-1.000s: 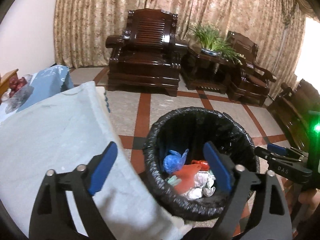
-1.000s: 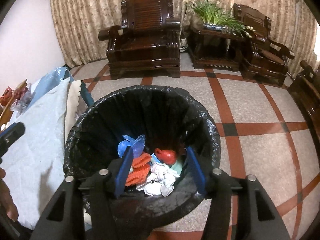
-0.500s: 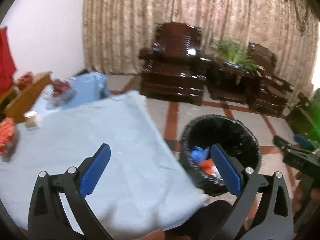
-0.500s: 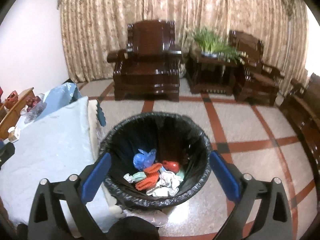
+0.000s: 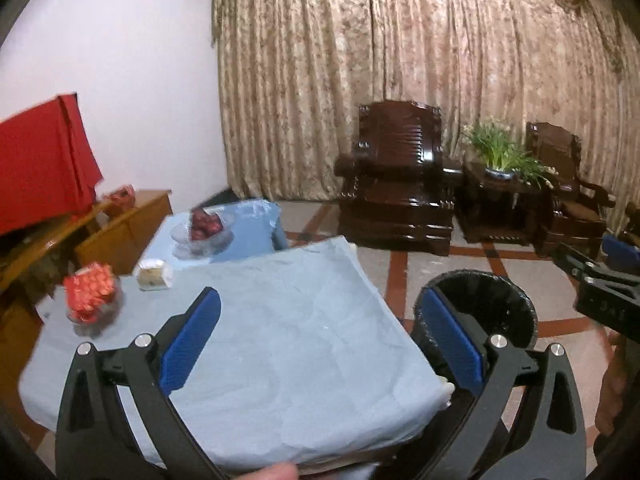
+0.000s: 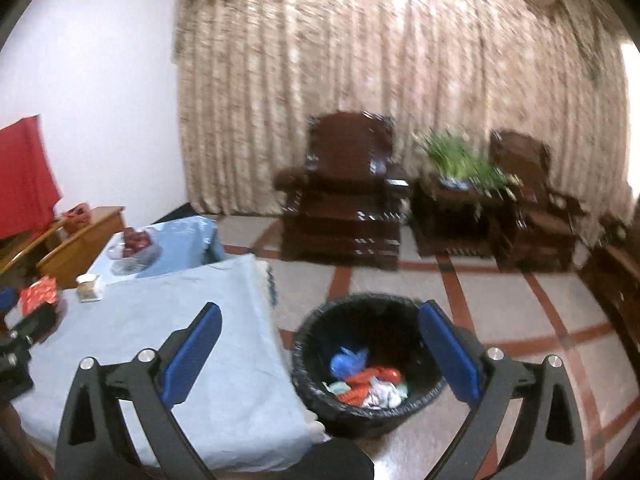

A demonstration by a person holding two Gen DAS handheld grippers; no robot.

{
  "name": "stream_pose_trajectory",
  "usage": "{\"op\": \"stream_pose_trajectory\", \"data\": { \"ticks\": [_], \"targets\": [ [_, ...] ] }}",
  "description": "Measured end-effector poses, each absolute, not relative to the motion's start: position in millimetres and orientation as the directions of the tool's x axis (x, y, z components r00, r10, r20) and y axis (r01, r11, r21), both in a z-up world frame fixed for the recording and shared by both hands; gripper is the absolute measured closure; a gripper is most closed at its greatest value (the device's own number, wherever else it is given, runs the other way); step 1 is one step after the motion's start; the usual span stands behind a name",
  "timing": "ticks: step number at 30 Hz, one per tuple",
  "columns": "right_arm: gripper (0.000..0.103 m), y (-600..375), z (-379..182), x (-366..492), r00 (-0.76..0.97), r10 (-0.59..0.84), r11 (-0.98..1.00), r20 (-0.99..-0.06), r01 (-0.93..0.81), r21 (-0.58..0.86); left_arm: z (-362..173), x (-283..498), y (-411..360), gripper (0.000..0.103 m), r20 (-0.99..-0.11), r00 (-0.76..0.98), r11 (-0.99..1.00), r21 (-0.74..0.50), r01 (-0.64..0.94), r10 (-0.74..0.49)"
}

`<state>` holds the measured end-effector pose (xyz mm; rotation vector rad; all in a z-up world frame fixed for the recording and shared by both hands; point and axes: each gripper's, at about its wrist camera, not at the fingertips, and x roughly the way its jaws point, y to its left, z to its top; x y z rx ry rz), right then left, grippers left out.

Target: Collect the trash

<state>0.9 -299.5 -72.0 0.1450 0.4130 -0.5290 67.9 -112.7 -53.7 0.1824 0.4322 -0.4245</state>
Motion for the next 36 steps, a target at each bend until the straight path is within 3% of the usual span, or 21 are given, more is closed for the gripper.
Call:
{"op": "stream_pose_trajectory", "data": {
  "ticks": [5,9,16,21,29,36],
  "targets": [
    [0.006,-258,-36,-7,0.823,-0.459,0.874,-0.333,0.486,-0.003,-30,41,-77,0.005,-0.372,0.899,0.953,0.097,0.285,-0.231],
    [0.006,-238,-18,-11,0.856,-0.420,0.896,-0.302,0.443,0.008,-7,25,-46,0.005,-0.349,0.912,0.969,0.039,0.245,-0.217],
    [0.006,-219,0,-11,0.890,-0.388,0.914,-0.240,0.404,0.020,22,13,-18,0.005,-0.274,0.943,0.977,0.044,0.207,-0.188],
    [0.006,-214,0,-8,0.897,-0.388,0.916,-0.210,0.402,0.024,17,15,-11,0.005,-0.211,0.976,0.995,0.065,0.072,-0.056],
    [0.006,-213,-30,17,0.877,-0.386,0.916,-0.285,0.401,-0.007,4,27,7,0.005,-0.250,0.968,0.999,0.038,-0.006,0.016],
    [0.006,-210,-23,3,0.879,-0.405,0.906,-0.253,0.422,0.017,9,25,23,0.005,-0.253,0.965,0.998,0.007,-0.065,0.065]
  ]
}}
